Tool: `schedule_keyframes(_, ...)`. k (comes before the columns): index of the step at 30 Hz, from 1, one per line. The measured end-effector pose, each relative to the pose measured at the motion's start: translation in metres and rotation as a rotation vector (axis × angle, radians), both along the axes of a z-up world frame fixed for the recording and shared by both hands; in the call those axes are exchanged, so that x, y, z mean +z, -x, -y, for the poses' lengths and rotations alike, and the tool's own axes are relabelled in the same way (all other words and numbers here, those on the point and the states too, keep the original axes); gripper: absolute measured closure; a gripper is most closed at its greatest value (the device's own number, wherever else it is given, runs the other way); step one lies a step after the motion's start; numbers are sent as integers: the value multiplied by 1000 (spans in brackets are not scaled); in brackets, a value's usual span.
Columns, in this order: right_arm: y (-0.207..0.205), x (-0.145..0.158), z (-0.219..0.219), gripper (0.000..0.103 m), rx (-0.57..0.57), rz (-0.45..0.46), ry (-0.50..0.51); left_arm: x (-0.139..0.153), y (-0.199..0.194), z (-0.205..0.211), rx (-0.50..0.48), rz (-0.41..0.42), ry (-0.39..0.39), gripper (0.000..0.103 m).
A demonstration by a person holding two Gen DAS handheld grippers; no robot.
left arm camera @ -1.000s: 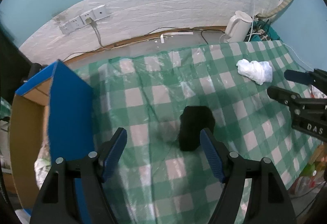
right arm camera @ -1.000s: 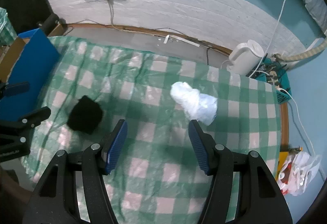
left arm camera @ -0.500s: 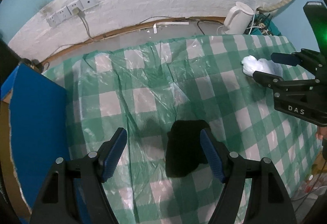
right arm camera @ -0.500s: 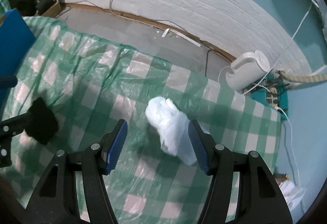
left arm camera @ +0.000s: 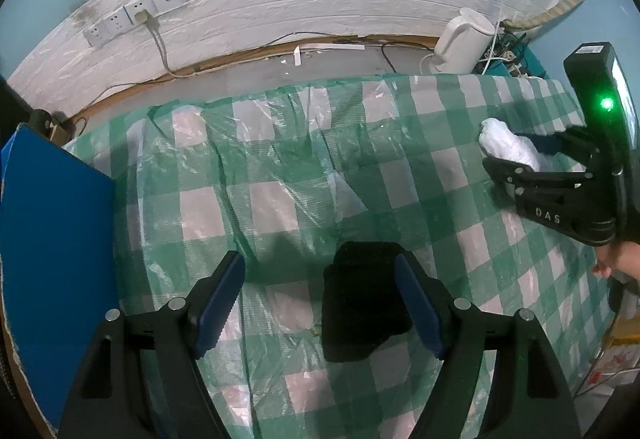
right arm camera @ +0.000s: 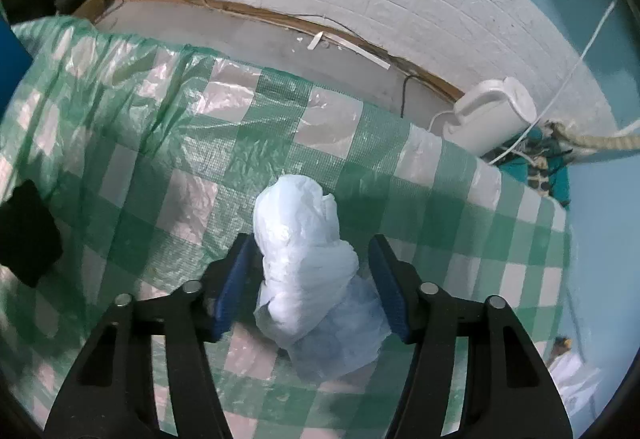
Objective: Organize soft objects
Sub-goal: 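Grasp the black sponge with the left tool while the right tool grasps the white crumpled cloth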
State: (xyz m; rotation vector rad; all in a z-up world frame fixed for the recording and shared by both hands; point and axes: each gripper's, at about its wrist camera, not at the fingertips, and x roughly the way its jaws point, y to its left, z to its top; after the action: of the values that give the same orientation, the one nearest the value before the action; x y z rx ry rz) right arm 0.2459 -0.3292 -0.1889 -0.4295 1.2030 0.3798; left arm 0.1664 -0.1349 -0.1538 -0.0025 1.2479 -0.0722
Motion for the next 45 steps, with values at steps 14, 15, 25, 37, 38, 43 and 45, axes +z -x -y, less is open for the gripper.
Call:
schedule_keyframes(14,32,25,22,65,-172,-85,-129,-15,2,34,-68,-36,-41,24)
schedule_keyframes(15,36,29,25,65,-189,-89,-146,-18,2,34,-67,-44,-40,24)
schedule_keyframes(25,70,59,33,65,-234,-102,-226,-34,4,38,-93,-47,-95,47)
schedule_keyframes(37,93,86,20,65,-223,-83,-268,-5,27,31,-111,8,-94,63)
schedule_keyframes(38,96,89,19,65,-222,-80,-274,-3,29,31,-110,12,-94,63)
schedule_keyframes(43,106,99,17,65,-219,-67,-293,17,42,25,-112,39,-97,63)
schedule_keyframes(45,109,101,17,65,-220,-67,-300,25,46,19,-104,52,-96,63)
